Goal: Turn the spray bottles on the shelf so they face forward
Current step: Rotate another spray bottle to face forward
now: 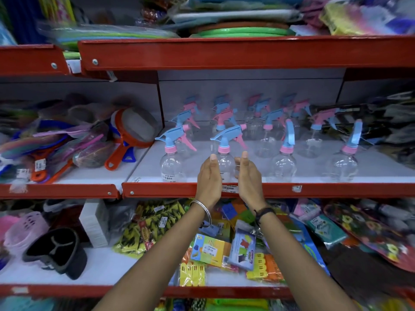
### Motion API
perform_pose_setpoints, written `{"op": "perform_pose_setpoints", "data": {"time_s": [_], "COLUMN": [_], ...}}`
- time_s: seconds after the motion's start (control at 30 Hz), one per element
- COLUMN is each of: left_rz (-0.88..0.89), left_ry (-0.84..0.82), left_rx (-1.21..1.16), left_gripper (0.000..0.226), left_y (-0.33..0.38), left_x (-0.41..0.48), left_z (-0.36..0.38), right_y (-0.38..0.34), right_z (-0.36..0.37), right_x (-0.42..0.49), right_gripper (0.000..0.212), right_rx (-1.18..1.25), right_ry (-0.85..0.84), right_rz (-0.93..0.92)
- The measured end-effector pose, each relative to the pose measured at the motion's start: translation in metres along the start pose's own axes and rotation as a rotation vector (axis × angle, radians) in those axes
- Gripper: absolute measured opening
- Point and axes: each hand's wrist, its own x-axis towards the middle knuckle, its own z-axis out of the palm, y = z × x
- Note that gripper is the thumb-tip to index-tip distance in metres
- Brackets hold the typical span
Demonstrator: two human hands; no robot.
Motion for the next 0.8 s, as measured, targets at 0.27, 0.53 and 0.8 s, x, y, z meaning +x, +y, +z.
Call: {"op": "perform_pose_setpoints", "data": {"time_s": [0.27, 0.53, 0.8], "left_rz": [0.005, 0.108, 0.275], "left_ry": [0.003, 0.209, 0.099], "left_rx": [0.038, 0.096, 0.038], "left_gripper": [0.049, 0.057, 0.044], "left_y": [0.002, -0.015, 0.011], "left_x": [0.006, -0.012, -0.054], "left_z": [0.002, 0.015, 0.082], "right_y": [0.001, 0.006, 0.019], "right_z": [0.000, -0.014, -0.079], "right_x": [-0.005, -0.016, -0.008], "right_gripper": [0.068, 0.049, 0.050], "right_rx": [-0.012, 0.016, -0.010], "right_ry": [0.052, 0.127, 0.371], "right_rz": [-0.065, -0.215, -0.309]}}
